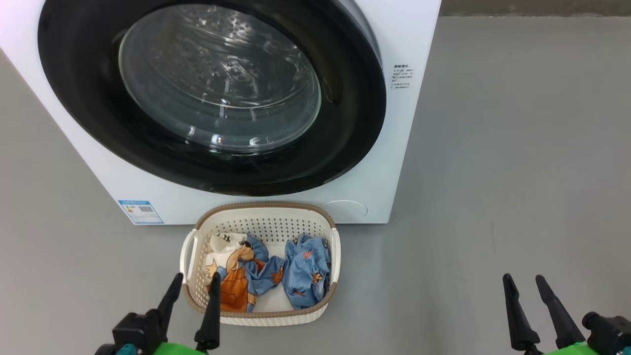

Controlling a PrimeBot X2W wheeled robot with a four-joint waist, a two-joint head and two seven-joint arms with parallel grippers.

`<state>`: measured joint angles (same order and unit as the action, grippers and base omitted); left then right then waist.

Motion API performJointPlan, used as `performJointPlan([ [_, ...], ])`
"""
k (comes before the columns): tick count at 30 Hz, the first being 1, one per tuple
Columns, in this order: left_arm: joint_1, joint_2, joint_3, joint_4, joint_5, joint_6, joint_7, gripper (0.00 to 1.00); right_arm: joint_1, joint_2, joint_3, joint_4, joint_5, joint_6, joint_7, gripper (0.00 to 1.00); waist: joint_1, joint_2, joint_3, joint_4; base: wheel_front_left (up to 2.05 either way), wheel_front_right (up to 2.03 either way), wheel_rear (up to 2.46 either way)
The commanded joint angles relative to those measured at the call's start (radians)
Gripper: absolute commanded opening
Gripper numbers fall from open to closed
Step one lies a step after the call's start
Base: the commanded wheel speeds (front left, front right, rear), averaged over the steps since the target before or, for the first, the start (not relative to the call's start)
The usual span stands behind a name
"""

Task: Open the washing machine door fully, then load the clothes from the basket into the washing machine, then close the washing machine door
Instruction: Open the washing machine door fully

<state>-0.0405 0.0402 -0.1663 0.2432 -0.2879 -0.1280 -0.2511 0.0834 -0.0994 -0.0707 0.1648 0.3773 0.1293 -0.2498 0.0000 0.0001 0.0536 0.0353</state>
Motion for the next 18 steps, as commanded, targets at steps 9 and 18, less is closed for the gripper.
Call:
performJointPlan([
  [9,-0.034,0.010,0.033,-0.033,-0.008,-0.003,-0.011,1.00,-0.118,-0.014,0.049,-0.079,0.202,0.001,-0.012,0.00,0.0000,-0.0001,0.026,-0.005,0.00,0.00,0.00],
  [18,-0.063,0.010,0.029,-0.043,-0.002,-0.003,-0.011,1.00,-0.276,-0.027,0.062,-0.099,0.447,0.001,-0.012,0.00,0.0000,-0.0001,0.075,-0.015,0.00,0.00,0.00],
])
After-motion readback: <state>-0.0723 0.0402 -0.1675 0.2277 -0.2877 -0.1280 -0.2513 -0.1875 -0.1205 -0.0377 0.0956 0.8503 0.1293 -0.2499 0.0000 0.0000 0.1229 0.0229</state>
